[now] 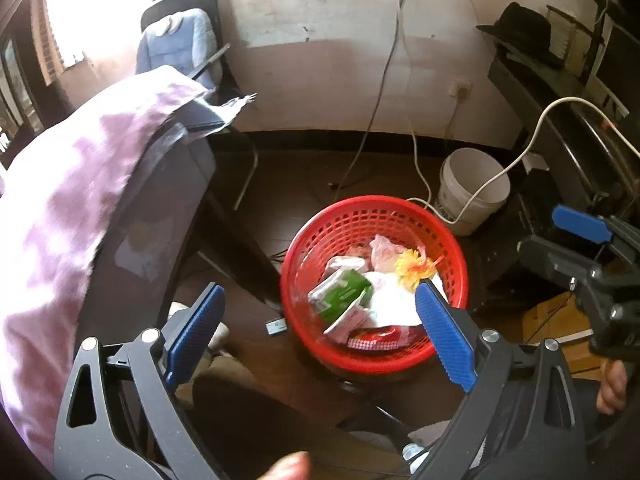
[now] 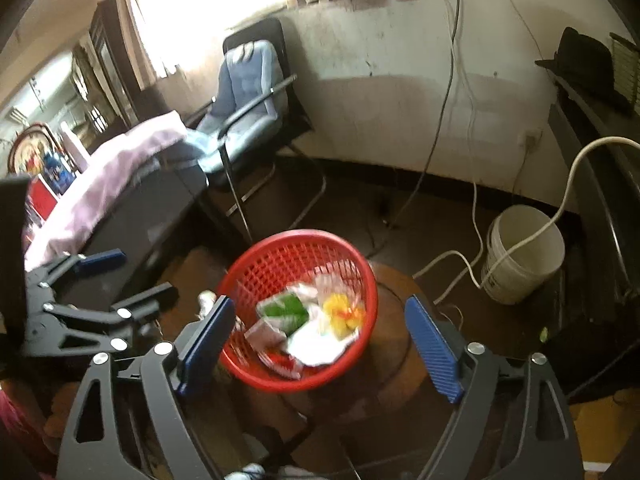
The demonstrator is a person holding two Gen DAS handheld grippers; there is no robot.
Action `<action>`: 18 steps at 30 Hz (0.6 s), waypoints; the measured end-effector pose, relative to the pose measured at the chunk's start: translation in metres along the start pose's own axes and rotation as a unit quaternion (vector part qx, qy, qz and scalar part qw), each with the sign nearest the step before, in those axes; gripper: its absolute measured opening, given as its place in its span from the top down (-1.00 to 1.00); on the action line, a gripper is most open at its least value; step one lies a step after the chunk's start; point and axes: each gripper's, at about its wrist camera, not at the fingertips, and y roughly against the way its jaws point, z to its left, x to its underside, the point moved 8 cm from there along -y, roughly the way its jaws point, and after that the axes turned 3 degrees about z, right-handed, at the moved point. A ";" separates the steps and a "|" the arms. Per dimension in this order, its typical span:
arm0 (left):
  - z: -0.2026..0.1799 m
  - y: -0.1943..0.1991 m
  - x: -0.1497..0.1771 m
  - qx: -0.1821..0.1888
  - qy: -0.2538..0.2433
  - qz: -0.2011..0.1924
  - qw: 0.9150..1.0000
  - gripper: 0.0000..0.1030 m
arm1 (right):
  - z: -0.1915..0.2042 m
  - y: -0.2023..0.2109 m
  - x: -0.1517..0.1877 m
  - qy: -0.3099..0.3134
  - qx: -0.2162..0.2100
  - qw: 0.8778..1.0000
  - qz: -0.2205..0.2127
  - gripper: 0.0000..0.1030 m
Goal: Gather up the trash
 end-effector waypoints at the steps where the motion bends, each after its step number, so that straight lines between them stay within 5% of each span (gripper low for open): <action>1: 0.001 0.003 0.003 -0.001 0.002 0.001 1.000 -0.79 | 0.001 -0.001 0.002 0.002 0.003 1.000 0.006 -0.68; 18: 0.013 -0.003 0.039 -0.002 0.028 0.061 0.998 -0.83 | 0.004 -0.005 0.027 0.023 0.013 0.998 0.062 -0.77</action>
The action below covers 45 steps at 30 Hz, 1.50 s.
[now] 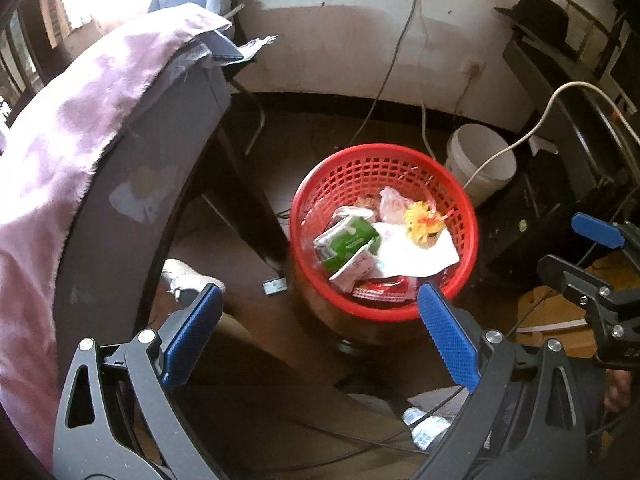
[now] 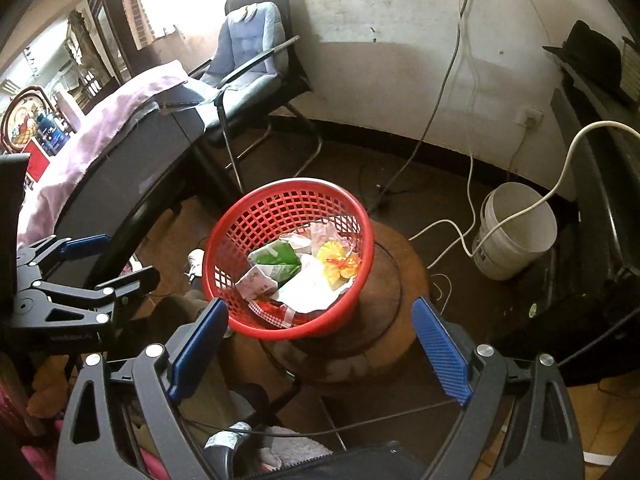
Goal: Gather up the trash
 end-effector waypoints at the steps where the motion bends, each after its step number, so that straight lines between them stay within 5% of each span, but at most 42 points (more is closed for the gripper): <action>1: 0.001 0.000 0.001 -0.001 -0.001 0.000 1.000 -0.83 | 0.000 0.000 0.000 0.000 -0.001 1.000 0.001 -0.77; 45: -0.005 -0.002 0.005 -0.013 -0.013 0.003 1.000 -0.83 | 0.001 0.001 -0.006 -0.002 -0.011 1.000 -0.004 -0.77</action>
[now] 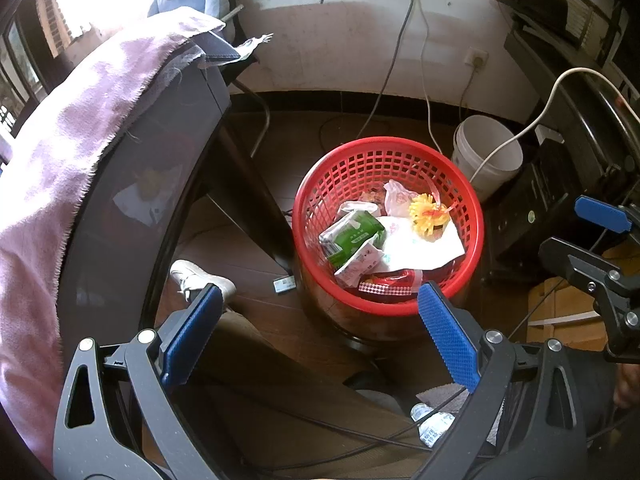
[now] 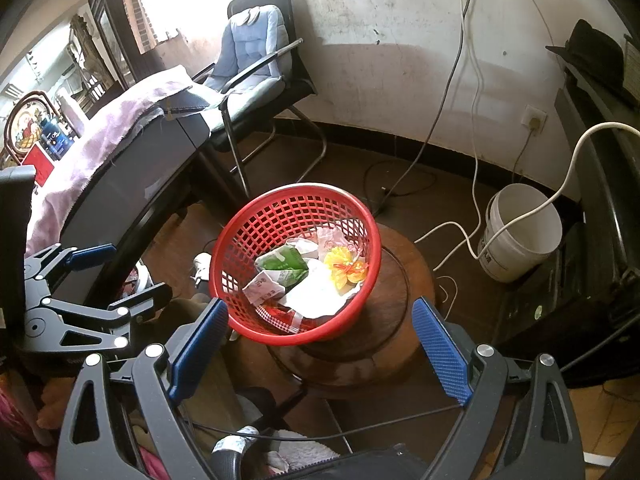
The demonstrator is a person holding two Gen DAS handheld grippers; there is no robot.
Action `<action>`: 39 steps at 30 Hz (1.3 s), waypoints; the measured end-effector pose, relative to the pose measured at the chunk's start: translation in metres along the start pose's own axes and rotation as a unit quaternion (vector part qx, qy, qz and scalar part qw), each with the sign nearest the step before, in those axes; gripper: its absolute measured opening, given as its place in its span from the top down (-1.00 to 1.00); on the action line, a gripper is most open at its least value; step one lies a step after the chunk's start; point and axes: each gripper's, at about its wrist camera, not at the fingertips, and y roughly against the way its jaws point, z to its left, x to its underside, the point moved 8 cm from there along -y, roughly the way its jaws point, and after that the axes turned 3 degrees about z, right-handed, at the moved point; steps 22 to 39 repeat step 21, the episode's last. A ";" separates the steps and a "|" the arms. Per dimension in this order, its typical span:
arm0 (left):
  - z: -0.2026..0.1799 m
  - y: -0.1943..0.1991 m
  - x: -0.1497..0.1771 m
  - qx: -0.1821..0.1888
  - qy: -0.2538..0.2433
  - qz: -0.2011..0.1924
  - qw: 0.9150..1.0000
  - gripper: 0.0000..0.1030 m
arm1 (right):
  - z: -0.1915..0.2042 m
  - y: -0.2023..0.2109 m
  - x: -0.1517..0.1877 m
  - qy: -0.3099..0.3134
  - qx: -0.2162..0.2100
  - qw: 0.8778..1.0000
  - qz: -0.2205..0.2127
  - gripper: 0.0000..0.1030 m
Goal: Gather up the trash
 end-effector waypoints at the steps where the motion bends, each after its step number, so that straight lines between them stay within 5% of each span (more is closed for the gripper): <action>1: -0.001 0.000 0.000 0.000 -0.001 0.000 1.000 -0.83 | 0.000 0.000 0.000 -0.001 0.000 1.000 -0.001 -0.77; 39: -0.003 0.001 0.002 -0.006 -0.007 -0.003 1.000 -0.84 | 0.001 0.002 -0.003 -0.004 -0.003 1.000 -0.003 -0.77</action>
